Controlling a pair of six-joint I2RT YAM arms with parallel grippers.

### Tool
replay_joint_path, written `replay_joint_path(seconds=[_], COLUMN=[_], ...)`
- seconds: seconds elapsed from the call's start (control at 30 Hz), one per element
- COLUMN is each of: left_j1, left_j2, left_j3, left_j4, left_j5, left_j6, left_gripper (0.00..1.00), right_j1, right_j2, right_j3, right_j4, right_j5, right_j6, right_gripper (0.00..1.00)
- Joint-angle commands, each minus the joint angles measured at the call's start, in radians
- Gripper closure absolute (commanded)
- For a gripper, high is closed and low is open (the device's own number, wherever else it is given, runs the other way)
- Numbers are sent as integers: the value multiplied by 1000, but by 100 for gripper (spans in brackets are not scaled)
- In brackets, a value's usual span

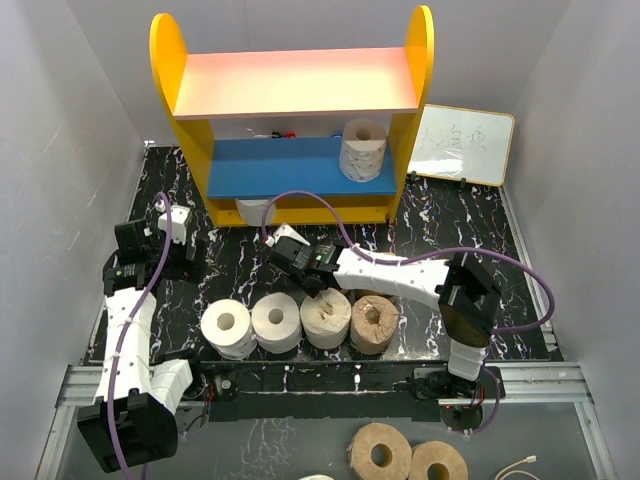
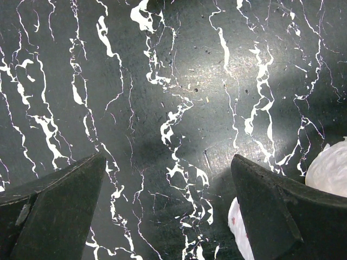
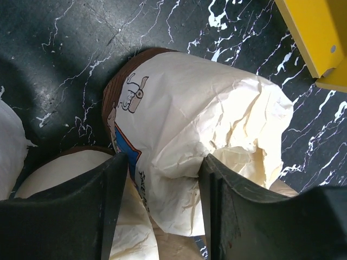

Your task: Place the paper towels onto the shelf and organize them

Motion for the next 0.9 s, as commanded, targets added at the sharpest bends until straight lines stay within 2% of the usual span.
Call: replay_joint_path(seconds=[0.0, 0.17, 0.2, 0.27, 0.33, 0.67, 0.87], left_j1=[10, 11, 11, 11, 11, 14, 15], left_j2=[-8, -8, -9, -8, -6, 0, 7], left_j3=[0, -1, -1, 0, 1, 1, 4], left_j4=[-2, -4, -4, -4, -3, -4, -7], left_j5=[31, 32, 32, 33, 34, 39, 42], left_j6=[-4, -4, -3, -3, -4, -4, -4], left_gripper=[1, 1, 1, 1, 1, 1, 1], right_j1=[-9, -9, -9, -9, -9, 28, 34], right_j2=[21, 40, 41, 43, 51, 78, 53], right_j3=[-15, -37, -41, -42, -29, 186, 341], right_j4=[40, 42, 43, 38, 8, -257, -309], right_j5=[17, -1, 1, 13, 44, 302, 264], right_j6=[-10, -8, -4, 0, 12, 25, -55], right_gripper=[50, 48, 54, 73, 100, 100, 100])
